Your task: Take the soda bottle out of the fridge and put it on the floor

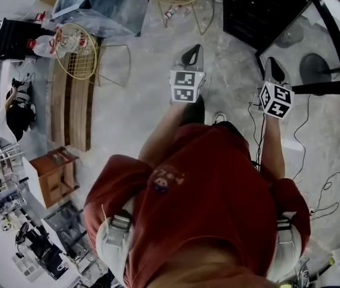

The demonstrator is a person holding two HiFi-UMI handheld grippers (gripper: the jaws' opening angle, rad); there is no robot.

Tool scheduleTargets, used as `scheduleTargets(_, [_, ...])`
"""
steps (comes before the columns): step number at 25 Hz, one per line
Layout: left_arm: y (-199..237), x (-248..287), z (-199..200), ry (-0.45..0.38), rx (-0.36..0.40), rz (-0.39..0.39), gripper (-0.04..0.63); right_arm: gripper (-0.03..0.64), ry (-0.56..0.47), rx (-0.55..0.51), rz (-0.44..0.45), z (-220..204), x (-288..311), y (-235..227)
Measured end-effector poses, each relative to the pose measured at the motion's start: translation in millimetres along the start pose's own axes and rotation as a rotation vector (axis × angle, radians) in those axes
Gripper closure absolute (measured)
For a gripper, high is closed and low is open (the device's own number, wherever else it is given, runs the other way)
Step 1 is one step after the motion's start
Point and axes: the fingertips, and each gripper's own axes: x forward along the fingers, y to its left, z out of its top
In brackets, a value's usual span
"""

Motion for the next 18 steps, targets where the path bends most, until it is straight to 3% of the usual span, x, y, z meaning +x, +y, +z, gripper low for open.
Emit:
scheduleTargets(7, [31.6,41.7,10.4,-0.017,-0.012,-0.091,0.597,0.615,0.001,0.062,-0.073,13.8,34.2,3.0])
scheduleTargets(18, [138.5,137.8,45.4,-0.045,-0.01,-0.214,0.597,0.615,-0.03,0.091,-0.214,67.2,142.7,36.2])
